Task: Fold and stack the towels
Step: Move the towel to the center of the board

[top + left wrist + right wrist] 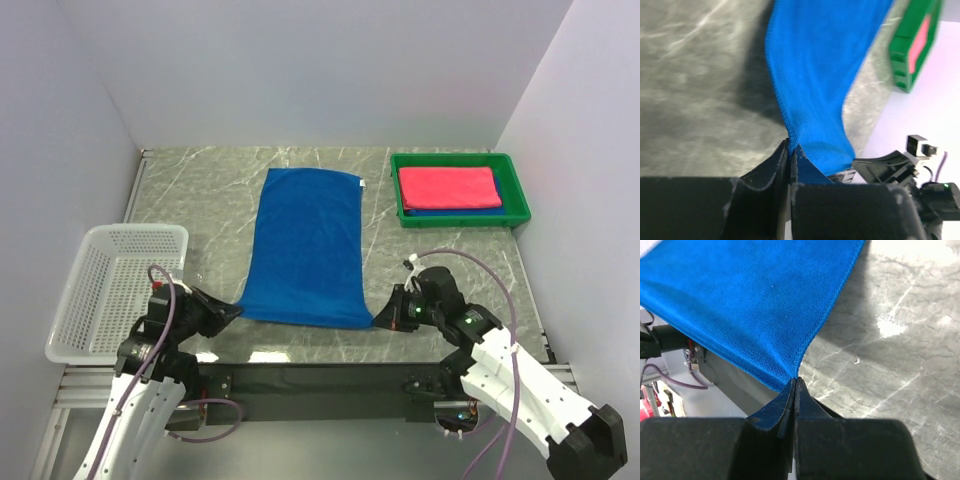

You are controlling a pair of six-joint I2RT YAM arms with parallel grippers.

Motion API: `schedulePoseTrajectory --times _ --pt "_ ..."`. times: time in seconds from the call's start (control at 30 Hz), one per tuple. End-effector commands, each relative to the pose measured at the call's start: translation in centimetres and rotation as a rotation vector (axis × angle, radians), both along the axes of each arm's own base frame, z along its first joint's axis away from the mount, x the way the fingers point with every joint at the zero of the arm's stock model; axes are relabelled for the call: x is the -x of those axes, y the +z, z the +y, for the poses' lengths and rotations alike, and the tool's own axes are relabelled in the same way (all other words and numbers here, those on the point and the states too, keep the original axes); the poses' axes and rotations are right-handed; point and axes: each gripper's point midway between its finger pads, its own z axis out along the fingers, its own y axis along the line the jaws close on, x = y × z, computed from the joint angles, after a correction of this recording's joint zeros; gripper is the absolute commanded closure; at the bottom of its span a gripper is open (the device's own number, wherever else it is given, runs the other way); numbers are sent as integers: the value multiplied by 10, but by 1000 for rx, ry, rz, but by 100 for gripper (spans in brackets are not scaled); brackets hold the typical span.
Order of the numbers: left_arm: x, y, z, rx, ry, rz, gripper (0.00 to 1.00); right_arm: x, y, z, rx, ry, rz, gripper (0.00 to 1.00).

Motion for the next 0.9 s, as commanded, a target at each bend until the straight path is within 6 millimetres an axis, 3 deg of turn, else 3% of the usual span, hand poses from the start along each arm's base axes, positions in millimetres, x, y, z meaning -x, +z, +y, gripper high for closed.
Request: schedulePoseTrajectory --times 0.0,0.07,0.1,0.27,0.3,0.4,0.43,0.53,0.63,0.77,0.87 --pt "-5 -15 3 3 42 29 92 1 -17 -8 54 -29 31 100" --pt "-5 -21 4 2 45 42 86 3 -21 -7 60 -20 49 100" --pt "-4 -24 4 -4 48 58 73 4 -23 -8 69 -20 56 97" --pt "-1 -22 8 -14 67 58 52 6 -24 -8 90 -26 56 83" --pt "0 -21 10 -15 75 59 40 6 -25 -10 95 -32 57 80" --pt "3 -15 12 -21 83 49 22 8 -19 -9 86 -33 45 60" --pt "4 -14 13 -23 84 47 21 7 -17 -9 89 -32 35 52" --pt "1 -3 10 -18 63 5 22 -2 -3 -15 115 -58 -18 45" --pt "-6 10 5 -25 19 -20 29 -13 9 -12 99 -73 -76 44" --pt "-33 31 -6 -57 -60 -59 35 -43 30 -18 182 -98 -199 44" --pt "-48 32 -15 -96 -122 -71 40 -60 37 -6 202 -42 -230 46"
